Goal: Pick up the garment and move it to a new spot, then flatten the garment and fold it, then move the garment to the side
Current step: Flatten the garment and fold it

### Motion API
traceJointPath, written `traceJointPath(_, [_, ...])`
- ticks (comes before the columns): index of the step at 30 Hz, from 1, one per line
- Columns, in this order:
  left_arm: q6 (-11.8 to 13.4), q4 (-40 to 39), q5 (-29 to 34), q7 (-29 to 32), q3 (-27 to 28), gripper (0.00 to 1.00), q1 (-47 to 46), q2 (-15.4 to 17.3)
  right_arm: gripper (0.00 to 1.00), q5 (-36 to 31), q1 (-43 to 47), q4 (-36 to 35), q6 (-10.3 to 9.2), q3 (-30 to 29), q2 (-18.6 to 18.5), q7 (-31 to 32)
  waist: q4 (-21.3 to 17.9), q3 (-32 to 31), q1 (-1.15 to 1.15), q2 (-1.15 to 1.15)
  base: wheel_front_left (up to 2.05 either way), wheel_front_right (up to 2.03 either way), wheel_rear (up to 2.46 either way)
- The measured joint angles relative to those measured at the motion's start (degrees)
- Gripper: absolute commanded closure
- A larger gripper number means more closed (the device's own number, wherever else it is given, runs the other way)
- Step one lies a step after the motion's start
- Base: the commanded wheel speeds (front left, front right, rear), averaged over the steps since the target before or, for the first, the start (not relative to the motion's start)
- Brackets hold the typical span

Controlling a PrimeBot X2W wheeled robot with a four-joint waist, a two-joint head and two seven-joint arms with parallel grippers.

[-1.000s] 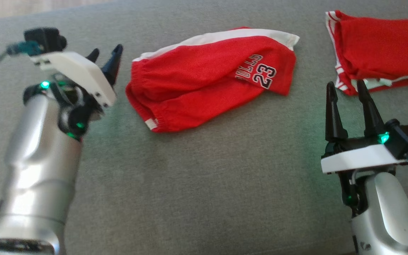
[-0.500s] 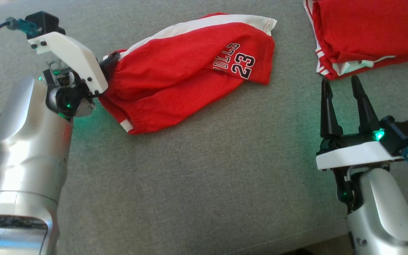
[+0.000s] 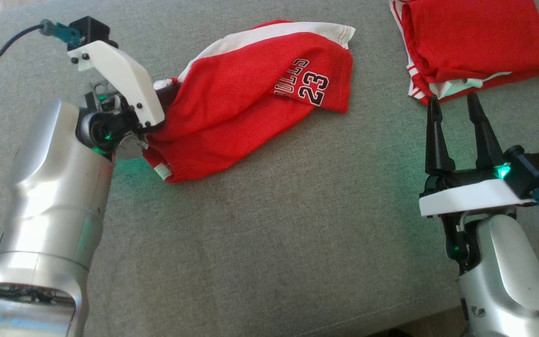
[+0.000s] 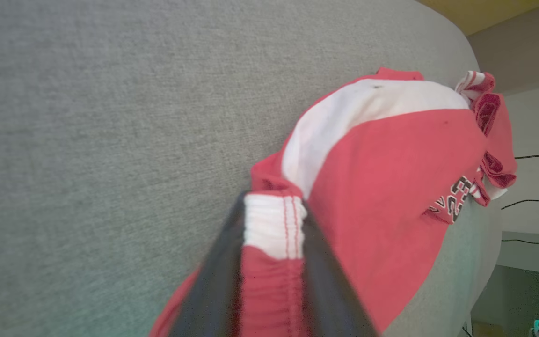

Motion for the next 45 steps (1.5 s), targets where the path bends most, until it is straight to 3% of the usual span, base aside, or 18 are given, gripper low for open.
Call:
traceJointPath(5, [0.00, -2.68, -1.65, -2.14, -0.88, 1.00, 1.30, 0.98, 0.00, 0.00, -0.24, 0.16, 0.00, -0.12, 0.00, 0.00, -0.13, -0.54, 0.00, 0.00, 0.00, 0.00, 0.00])
traceJointPath(13, [0.00, -4.90, -1.98, -13.17, -1.01, 1.00, 0.01, 2.65, 0.00, 0.00, -0.43, 0.65, 0.00, -0.29, 0.00, -0.02, -0.69, -1.16, 0.00, 0.00, 0.00, 0.00, 0.00])
traceJointPath(20, [0.00, -10.31, 2.11, -33.45, -6.38, 1.00, -4.43, 5.81, 0.00, 0.10, -0.74, 1.07, -0.01, -0.18, 0.00, -0.16, -1.33, -1.39, 0.00, 0.00, 0.00, 0.00, 0.00])
traceJointPath(27, [-0.02, -16.18, 2.55, -48.99, -17.80, 1.00, -8.61, 8.00, 0.00, 0.10, -1.20, 1.12, 0.00, -0.98, -0.01, -0.18, -0.58, -2.54, 0.00, 0.00, 0.00, 0.00, 0.00])
traceJointPath(34, [-0.02, -22.83, 1.58, -58.10, -32.87, 1.00, -9.61, 12.96, 0.00, 0.09, -1.02, 1.07, 0.00, -2.38, 0.00, -0.18, 2.46, -4.03, 0.00, 0.00, 0.00, 0.00, 0.00])
traceJointPath(45, [-0.44, -37.77, 5.81, -60.35, -54.27, 1.00, 5.52, 26.37, 0.00, -0.74, 2.89, 1.79, 0.00, -5.42, 0.01, -0.26, 10.15, -7.67, -0.01, 0.00, 0.00, 0.00, 0.00])
